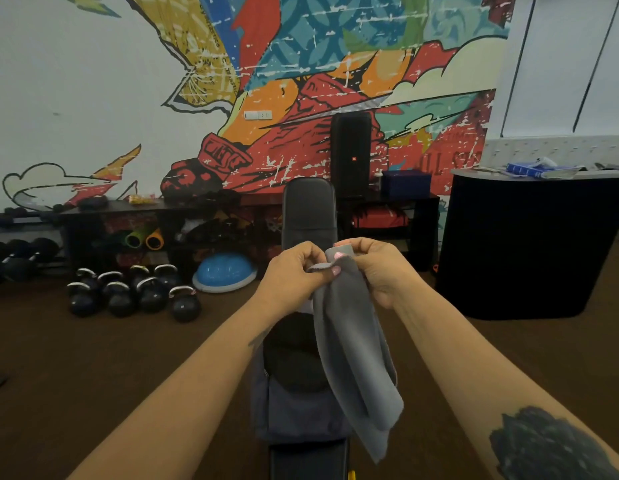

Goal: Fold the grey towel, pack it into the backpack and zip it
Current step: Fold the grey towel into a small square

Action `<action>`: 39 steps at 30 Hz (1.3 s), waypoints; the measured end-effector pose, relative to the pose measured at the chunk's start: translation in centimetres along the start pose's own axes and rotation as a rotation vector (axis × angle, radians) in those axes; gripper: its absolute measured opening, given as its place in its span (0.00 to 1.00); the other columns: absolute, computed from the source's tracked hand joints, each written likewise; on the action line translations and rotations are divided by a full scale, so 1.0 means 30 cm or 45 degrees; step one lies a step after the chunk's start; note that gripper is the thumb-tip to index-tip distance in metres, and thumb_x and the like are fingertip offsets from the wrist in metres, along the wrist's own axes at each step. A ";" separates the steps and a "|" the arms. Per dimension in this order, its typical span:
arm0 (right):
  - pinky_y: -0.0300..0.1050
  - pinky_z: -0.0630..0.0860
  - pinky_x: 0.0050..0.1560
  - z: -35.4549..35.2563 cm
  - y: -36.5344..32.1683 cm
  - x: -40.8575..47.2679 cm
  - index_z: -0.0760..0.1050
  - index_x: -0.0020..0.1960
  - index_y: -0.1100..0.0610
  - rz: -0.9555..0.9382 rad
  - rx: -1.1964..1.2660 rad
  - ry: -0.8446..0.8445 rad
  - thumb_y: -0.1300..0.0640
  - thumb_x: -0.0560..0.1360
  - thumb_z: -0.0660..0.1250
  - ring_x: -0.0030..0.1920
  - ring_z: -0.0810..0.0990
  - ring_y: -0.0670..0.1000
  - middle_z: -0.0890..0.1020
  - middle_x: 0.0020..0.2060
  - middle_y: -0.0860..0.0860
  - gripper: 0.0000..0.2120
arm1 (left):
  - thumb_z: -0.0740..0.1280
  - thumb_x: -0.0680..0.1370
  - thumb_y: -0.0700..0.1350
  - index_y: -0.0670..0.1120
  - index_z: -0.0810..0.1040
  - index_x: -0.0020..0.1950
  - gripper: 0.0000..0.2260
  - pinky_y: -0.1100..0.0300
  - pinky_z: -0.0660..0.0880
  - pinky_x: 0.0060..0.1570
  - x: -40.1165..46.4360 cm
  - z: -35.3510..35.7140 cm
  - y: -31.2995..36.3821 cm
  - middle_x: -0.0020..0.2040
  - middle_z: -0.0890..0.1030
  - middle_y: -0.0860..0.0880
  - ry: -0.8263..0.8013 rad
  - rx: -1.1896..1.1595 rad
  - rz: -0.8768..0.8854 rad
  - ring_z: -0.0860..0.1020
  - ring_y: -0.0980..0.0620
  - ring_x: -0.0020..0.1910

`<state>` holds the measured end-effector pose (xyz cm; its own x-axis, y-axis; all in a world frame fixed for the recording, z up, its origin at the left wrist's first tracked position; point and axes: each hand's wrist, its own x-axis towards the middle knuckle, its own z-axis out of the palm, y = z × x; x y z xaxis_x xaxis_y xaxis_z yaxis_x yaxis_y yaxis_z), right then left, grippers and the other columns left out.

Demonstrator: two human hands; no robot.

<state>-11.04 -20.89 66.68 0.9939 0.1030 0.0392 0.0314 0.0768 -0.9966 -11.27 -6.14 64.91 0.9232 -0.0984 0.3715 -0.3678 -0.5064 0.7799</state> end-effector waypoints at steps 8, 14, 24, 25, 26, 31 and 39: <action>0.40 0.79 0.37 -0.011 0.001 -0.013 0.81 0.44 0.57 -0.056 -0.050 -0.017 0.62 0.74 0.68 0.41 0.81 0.50 0.83 0.39 0.52 0.04 | 0.72 0.73 0.50 0.55 0.77 0.39 0.05 0.69 0.68 0.39 0.000 -0.013 0.009 0.34 0.77 0.59 0.072 -0.026 0.143 0.75 0.64 0.36; 0.40 0.82 0.37 -0.015 0.002 -0.022 0.81 0.47 0.61 -0.022 0.122 -0.049 0.61 0.75 0.67 0.40 0.84 0.50 0.84 0.39 0.54 0.05 | 0.68 0.75 0.53 0.50 0.80 0.43 0.07 0.70 0.69 0.38 -0.001 -0.006 0.003 0.36 0.78 0.58 0.082 0.002 0.098 0.76 0.61 0.37; 0.44 0.81 0.47 -0.002 0.021 -0.022 0.81 0.52 0.61 -0.045 0.136 0.019 0.60 0.76 0.66 0.50 0.83 0.54 0.84 0.49 0.58 0.08 | 0.67 0.75 0.54 0.54 0.73 0.37 0.09 0.72 0.67 0.34 -0.004 0.018 0.002 0.34 0.75 0.57 0.188 0.096 0.151 0.73 0.61 0.34; 0.45 0.81 0.49 -0.003 0.023 -0.023 0.81 0.52 0.60 -0.049 0.131 0.025 0.59 0.77 0.66 0.51 0.83 0.54 0.85 0.49 0.57 0.08 | 0.67 0.75 0.54 0.54 0.73 0.37 0.09 0.70 0.66 0.35 -0.003 0.019 0.000 0.34 0.75 0.57 0.201 0.107 0.157 0.73 0.60 0.35; 0.46 0.81 0.50 -0.003 0.025 -0.025 0.81 0.52 0.60 -0.052 0.130 0.023 0.59 0.77 0.66 0.52 0.83 0.54 0.85 0.49 0.57 0.07 | 0.67 0.76 0.54 0.55 0.73 0.37 0.09 0.69 0.66 0.35 -0.002 0.022 -0.002 0.33 0.75 0.57 0.216 0.111 0.162 0.73 0.60 0.35; 0.43 0.81 0.49 0.001 0.028 -0.039 0.81 0.52 0.57 -0.065 0.144 -0.030 0.60 0.78 0.63 0.50 0.84 0.51 0.85 0.48 0.55 0.08 | 0.65 0.78 0.51 0.50 0.74 0.40 0.08 0.71 0.67 0.34 0.008 0.036 0.000 0.34 0.74 0.57 0.278 0.063 0.149 0.72 0.60 0.35; 0.37 0.81 0.45 0.000 0.030 -0.055 0.78 0.58 0.60 -0.123 0.259 -0.165 0.65 0.74 0.67 0.47 0.85 0.47 0.85 0.47 0.52 0.13 | 0.63 0.79 0.49 0.48 0.75 0.40 0.09 0.63 0.71 0.37 0.018 0.046 0.012 0.36 0.77 0.51 0.311 -0.117 0.083 0.73 0.58 0.36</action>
<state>-12.66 -21.00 65.72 0.9651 0.2105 0.1557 0.0906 0.2892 -0.9530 -10.75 -7.58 64.70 0.8470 0.0872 0.5244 -0.4445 -0.4249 0.7886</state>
